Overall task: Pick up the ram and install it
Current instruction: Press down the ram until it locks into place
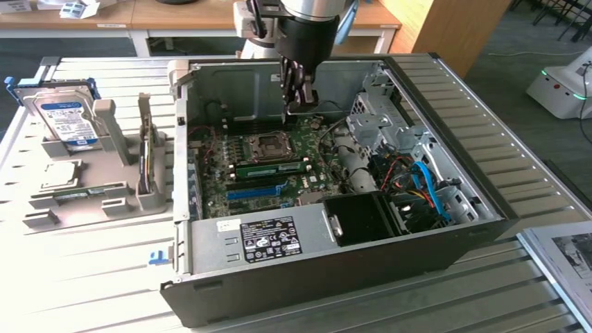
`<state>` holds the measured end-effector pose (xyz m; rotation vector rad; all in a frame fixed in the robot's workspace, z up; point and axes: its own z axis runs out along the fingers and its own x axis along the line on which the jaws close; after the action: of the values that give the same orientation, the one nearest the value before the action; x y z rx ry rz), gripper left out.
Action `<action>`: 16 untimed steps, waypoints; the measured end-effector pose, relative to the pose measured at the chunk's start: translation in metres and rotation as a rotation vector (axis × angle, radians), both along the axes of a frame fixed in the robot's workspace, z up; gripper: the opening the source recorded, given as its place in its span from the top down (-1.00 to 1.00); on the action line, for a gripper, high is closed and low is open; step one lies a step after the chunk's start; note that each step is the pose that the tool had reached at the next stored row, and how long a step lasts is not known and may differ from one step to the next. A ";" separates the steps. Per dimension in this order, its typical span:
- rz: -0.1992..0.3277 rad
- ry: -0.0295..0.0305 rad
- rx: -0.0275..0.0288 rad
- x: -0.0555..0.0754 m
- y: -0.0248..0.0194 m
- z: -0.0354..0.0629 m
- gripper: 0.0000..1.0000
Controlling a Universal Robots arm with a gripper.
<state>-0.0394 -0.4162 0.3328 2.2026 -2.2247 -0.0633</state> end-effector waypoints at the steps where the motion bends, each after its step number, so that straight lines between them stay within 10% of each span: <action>1: 0.000 0.0000 0.0000 0.001 0.0000 0.0000 0.80; 16: 0.000 0.0001 0.0001 0.032 0.0000 -0.0001 0.80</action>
<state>-0.0073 -0.4162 0.3327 2.2027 -2.2247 -0.0635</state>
